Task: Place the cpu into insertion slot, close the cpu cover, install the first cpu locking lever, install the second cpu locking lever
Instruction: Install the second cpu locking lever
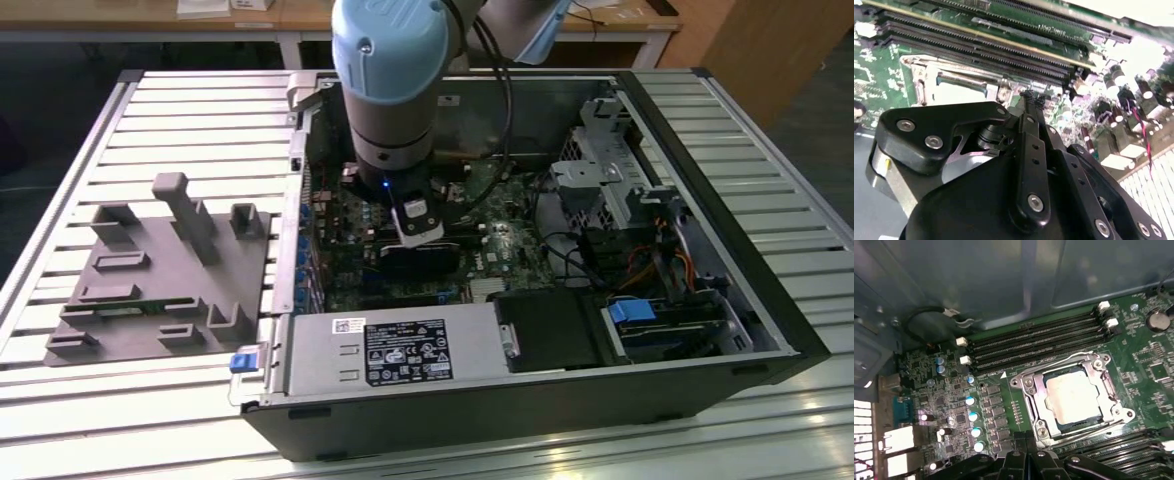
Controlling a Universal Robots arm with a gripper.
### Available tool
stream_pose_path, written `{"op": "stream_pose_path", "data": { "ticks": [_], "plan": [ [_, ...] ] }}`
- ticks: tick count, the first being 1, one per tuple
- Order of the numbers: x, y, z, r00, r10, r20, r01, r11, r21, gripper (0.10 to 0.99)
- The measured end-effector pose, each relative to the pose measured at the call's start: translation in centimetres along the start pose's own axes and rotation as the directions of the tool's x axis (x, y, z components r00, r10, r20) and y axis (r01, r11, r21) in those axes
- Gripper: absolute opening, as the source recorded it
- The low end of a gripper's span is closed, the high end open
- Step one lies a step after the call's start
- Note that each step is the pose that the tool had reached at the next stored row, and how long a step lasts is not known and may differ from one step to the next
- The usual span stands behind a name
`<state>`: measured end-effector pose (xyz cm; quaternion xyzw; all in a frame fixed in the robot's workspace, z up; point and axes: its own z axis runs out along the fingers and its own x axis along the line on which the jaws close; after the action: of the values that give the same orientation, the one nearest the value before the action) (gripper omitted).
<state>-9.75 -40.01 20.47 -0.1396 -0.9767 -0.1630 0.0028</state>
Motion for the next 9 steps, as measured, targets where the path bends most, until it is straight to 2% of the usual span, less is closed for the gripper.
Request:
{"op": "stream_pose_path", "data": {
  "ticks": [2,4,9],
  "plan": [
    [0.02,0.12,-0.34,1.0,0.0,0.0,0.0,1.0,0.0,0.106],
    [-0.15,0.18,-0.37,1.0,0.0,0.0001,0.0,1.0,0.0,0.106],
    [-1.46,0.55,-0.32,1.0,0.001,-0.0024,-0.001,1.0,0.001,0.106]
  ]
}}
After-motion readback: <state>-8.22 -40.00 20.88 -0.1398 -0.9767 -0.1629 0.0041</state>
